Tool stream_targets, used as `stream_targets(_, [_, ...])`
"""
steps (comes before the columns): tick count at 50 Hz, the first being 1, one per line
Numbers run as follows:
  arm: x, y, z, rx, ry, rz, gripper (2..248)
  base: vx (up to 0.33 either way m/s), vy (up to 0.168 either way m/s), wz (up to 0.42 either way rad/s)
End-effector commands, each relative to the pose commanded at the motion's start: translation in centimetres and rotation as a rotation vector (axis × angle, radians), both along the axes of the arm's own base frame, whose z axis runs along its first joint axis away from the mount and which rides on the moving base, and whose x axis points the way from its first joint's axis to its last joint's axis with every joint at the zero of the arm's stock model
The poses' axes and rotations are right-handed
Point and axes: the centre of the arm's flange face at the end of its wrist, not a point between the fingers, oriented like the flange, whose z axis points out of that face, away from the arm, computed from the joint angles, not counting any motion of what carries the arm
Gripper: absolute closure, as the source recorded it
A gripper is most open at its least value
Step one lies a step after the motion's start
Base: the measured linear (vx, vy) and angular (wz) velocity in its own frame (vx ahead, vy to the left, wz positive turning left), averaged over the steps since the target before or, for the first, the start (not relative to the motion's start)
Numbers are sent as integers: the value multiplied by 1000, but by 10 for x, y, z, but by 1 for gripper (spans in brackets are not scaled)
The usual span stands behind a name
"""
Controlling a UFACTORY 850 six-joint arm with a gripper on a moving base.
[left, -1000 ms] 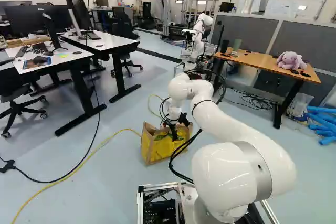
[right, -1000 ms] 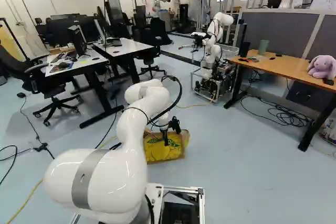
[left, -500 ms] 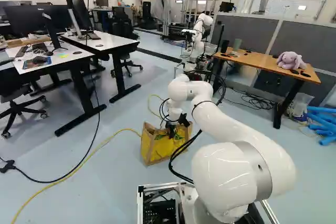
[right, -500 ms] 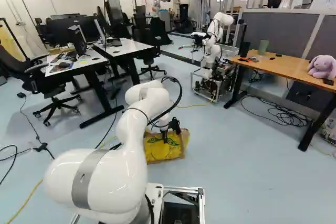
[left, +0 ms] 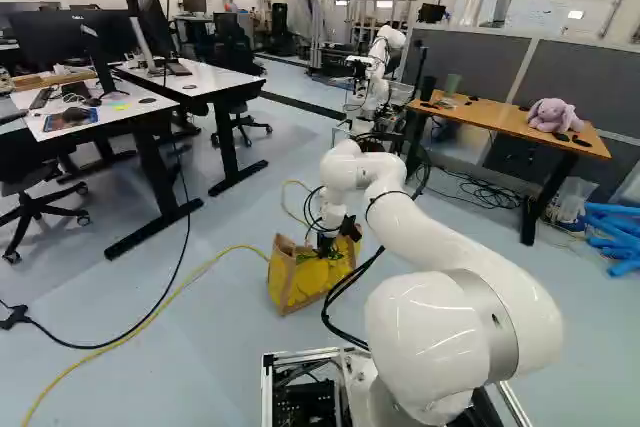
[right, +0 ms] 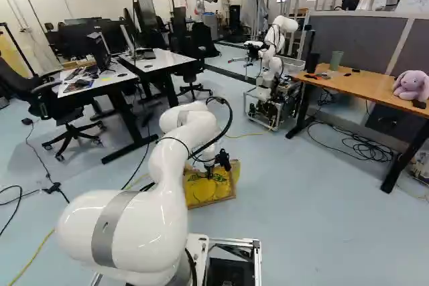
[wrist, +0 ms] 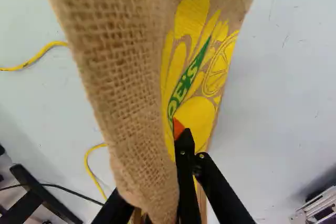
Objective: Pick up the bag on the ground and place it on the table
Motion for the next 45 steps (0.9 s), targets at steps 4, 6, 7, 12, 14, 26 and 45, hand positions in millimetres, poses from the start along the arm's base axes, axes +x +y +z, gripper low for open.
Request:
stream_targets(4, [0,0,6,0,0,0,229,0,0,0])
stream_targets(6, [0,0,9,0,1,2,229,0,0,0])
stream_targets(7, [0,0,10,0,1,2,229,0,0,0])
stream_targets(12, [1,0,18,-1,1,8,229,0,0,0])
stream_targets(14, [1,0,21,-2,1,10,229,0,0,0])
stream_targets(26, [1,0,39,-5,0,28,229,0,0,0])
stream_targets(45, [1,0,68,-13,-3,76,229,0,0,0])
